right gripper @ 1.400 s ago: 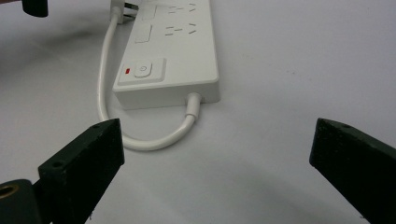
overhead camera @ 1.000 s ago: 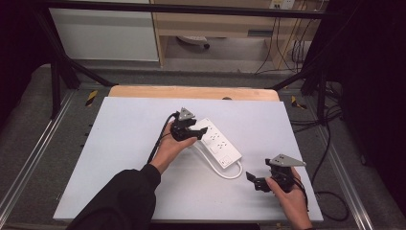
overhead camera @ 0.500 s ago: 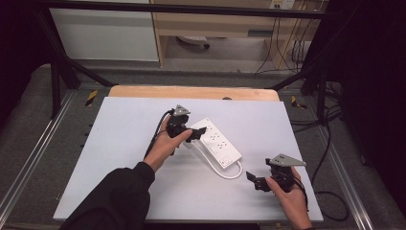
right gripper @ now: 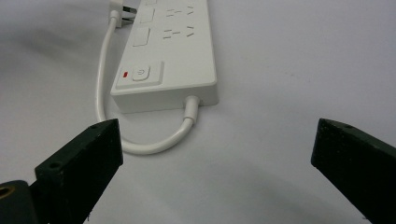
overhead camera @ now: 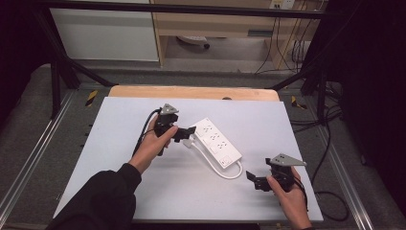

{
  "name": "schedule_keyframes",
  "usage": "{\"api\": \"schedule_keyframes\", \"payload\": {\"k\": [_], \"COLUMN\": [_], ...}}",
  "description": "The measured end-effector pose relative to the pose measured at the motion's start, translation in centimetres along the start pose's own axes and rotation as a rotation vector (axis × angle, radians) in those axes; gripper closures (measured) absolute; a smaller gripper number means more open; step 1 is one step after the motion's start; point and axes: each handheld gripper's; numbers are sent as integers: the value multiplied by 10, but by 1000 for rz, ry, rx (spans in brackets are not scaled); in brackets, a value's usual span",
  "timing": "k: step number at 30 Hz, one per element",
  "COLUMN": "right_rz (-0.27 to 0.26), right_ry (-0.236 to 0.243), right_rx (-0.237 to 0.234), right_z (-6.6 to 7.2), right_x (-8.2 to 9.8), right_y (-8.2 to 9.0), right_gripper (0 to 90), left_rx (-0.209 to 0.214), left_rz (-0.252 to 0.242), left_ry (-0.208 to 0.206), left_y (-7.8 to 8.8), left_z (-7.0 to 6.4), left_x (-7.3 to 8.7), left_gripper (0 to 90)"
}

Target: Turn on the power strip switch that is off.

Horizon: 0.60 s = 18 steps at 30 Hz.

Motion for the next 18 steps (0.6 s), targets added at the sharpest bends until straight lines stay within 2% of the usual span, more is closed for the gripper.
{"api": "schedule_keyframes", "payload": {"k": [10, 18], "right_rz": [7, 9], "right_ry": [-4, -5], "right_rx": [-3, -1], "right_z": [0, -1], "right_x": [0, 0], "right_y": [0, -1], "right_gripper": [25, 27], "left_rx": [13, 7], "left_rz": [-12, -25], "left_ry": [-11, -25], "left_y": [18, 43], "left_z": [5, 9], "left_x": [-2, 4], "left_gripper": [76, 76]}}
Point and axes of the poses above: each handheld gripper's, and its own axes: y roughly backward along the jaws, x roughly out of its underside, z roughly to its left, and after that the axes turned 9 degrees about -y, right-handed
